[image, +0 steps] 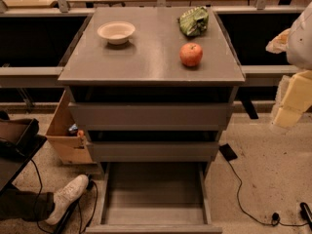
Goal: Close bottom drawer
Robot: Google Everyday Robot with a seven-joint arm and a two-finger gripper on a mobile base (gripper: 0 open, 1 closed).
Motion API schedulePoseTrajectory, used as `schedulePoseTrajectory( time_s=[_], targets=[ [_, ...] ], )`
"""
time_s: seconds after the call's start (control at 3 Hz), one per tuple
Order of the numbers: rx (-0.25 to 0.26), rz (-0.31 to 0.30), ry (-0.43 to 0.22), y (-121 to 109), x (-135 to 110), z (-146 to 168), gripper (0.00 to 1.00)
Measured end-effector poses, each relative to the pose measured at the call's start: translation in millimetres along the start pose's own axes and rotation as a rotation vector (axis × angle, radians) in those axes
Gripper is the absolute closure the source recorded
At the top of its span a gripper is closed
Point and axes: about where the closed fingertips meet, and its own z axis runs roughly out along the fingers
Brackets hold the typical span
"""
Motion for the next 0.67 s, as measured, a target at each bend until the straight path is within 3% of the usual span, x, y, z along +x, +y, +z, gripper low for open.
schedulePoseTrajectory(
  time_s=[0.67],
  targets=[
    [0.020, 0.007, -0.016, 8, 7, 16, 0.00]
  ],
)
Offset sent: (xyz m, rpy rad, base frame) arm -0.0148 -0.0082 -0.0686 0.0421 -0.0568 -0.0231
